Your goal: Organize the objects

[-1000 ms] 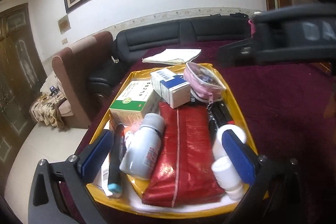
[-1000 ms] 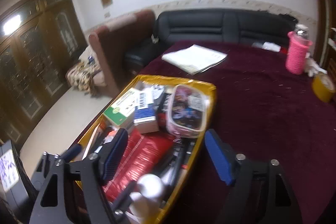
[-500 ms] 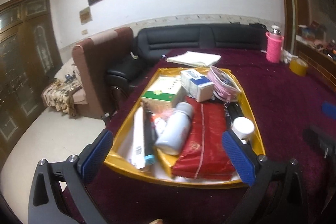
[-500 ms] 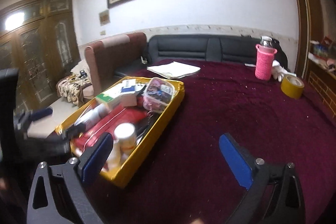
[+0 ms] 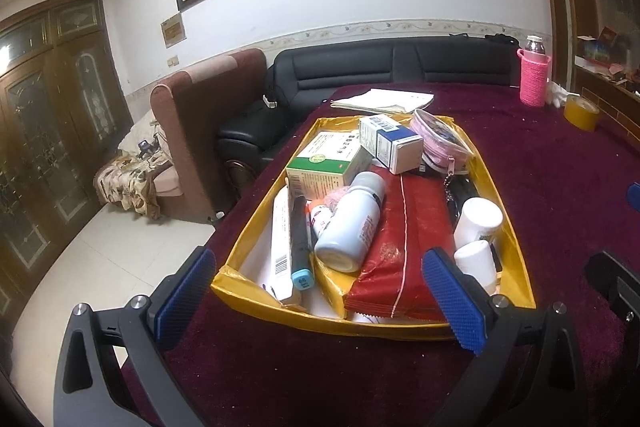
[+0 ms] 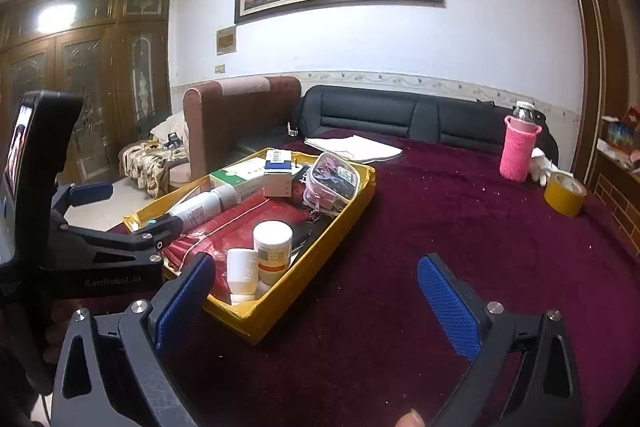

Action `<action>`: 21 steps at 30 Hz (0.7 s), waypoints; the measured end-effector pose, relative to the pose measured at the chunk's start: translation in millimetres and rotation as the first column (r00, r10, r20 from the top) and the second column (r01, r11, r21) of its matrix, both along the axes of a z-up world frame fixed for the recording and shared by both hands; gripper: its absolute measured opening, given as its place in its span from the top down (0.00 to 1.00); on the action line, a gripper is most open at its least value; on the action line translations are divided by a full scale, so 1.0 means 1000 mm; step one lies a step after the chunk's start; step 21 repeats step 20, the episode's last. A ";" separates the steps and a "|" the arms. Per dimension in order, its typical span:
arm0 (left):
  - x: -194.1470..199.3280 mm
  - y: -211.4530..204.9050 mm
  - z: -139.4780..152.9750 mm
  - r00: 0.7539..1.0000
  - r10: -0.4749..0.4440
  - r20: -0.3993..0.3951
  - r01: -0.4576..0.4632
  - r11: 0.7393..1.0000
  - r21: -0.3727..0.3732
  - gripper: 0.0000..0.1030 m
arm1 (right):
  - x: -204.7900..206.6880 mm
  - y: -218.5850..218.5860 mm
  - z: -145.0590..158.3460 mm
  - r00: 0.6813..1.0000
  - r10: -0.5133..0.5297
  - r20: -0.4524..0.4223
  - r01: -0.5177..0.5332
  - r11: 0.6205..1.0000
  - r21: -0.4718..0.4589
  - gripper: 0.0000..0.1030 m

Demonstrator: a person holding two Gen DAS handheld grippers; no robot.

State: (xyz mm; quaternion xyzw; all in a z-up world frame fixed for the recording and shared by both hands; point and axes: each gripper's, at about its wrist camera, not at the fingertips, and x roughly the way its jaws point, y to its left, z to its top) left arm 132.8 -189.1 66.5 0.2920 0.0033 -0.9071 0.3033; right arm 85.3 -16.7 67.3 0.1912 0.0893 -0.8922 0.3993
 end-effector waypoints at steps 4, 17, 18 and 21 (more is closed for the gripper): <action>0.001 0.000 0.000 1.000 0.010 0.003 -0.010 1.000 -0.012 0.00 | -0.002 0.000 -0.001 1.000 -0.002 0.013 0.002 1.000 -0.002 0.00; 0.009 0.000 -0.001 1.000 -0.003 -0.006 0.003 1.000 -0.009 0.00 | -0.003 0.000 -0.001 1.000 -0.004 0.012 0.004 1.000 -0.001 0.00; 0.008 0.001 -0.001 1.000 -0.002 -0.004 0.002 1.000 -0.014 0.00 | -0.003 0.000 -0.001 1.000 -0.004 0.012 0.004 1.000 -0.002 0.00; 0.007 0.001 0.000 1.000 0.004 -0.002 -0.005 1.000 -0.017 0.00 | -0.004 0.000 -0.001 1.000 -0.003 0.013 0.003 1.000 -0.003 0.00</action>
